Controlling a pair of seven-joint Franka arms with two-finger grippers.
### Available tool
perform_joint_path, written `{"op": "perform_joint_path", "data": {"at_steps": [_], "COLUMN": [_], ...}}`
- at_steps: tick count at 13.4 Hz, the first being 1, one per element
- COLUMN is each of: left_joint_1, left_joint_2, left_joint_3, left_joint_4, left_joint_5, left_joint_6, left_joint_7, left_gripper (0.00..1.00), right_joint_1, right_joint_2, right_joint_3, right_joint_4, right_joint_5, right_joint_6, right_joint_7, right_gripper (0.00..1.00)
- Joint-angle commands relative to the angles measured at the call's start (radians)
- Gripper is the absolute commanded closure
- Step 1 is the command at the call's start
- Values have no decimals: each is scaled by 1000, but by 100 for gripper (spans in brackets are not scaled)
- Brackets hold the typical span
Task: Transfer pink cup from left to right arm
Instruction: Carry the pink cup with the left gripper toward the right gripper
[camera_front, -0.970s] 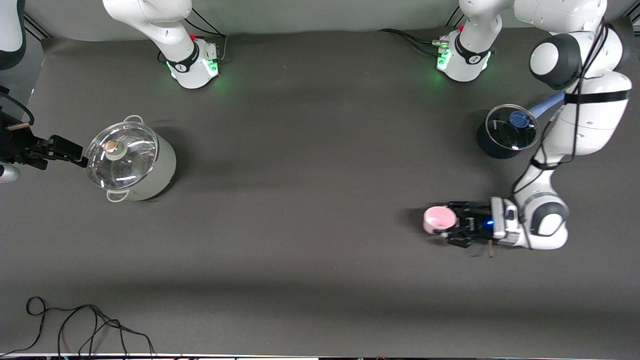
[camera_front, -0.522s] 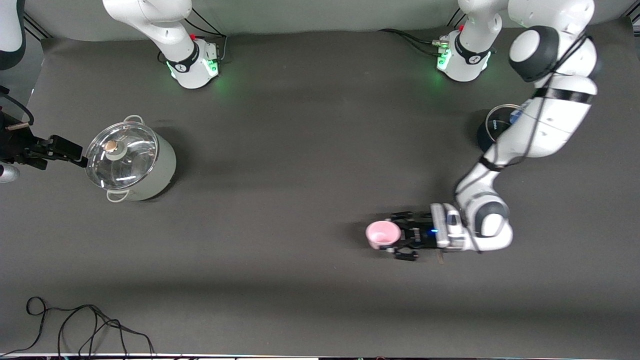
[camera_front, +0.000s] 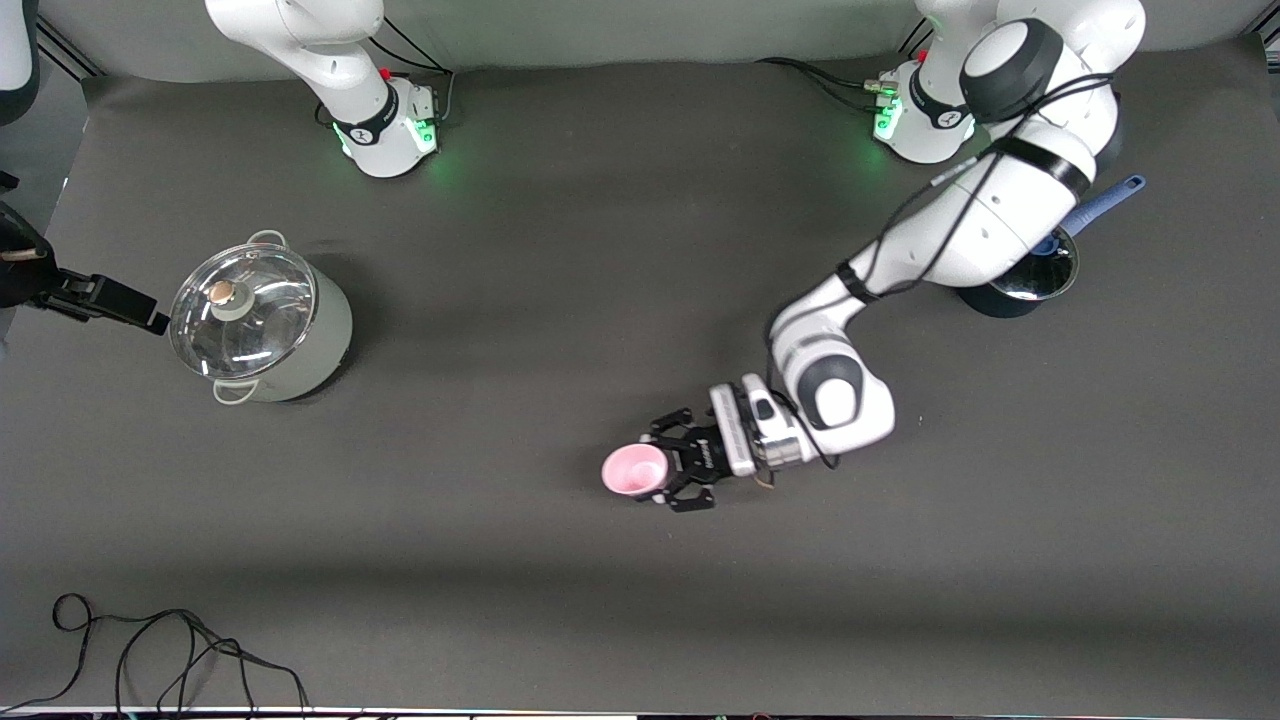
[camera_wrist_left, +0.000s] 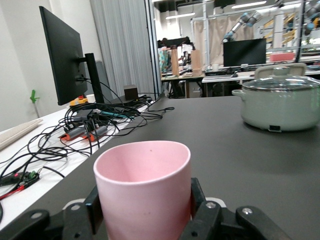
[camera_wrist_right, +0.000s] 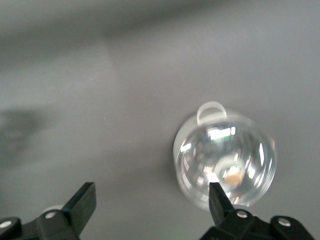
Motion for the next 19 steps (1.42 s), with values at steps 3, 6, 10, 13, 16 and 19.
{"op": "perform_joint_path", "data": {"at_steps": [3, 6, 10, 13, 16, 19], "left_joint_1": [-236, -421, -560, -611, -622, -622], "left_joint_2": [-18, -18, -20, -41, -41, -41], "left_joint_3": [-19, -4, 4, 3, 4, 3], "left_joint_4": [234, 406, 514, 548, 548, 549], "left_joint_5": [-17, -5, -3, -3, -3, -3], "left_joint_6": [318, 495, 587, 664, 664, 664], "left_joint_7": [-198, -328, -342, -359, -382, -384], "left_gripper": [100, 100, 100, 100, 100, 100], "right_joint_1": [-4, 3, 92, 164, 256, 359], "right_joint_2": [-34, -35, -2, 64, 107, 109], "right_joint_3": [-9, 9, 14, 14, 15, 15], "right_joint_4": [17, 41, 96, 185, 242, 238], "right_joint_5": [52, 91, 148, 152, 154, 155], "right_joint_6": [-64, -62, -55, -55, -55, -53], "right_joint_7": [256, 352, 507, 639, 812, 926], "right_gripper": [0, 0, 0, 0, 0, 0]}}
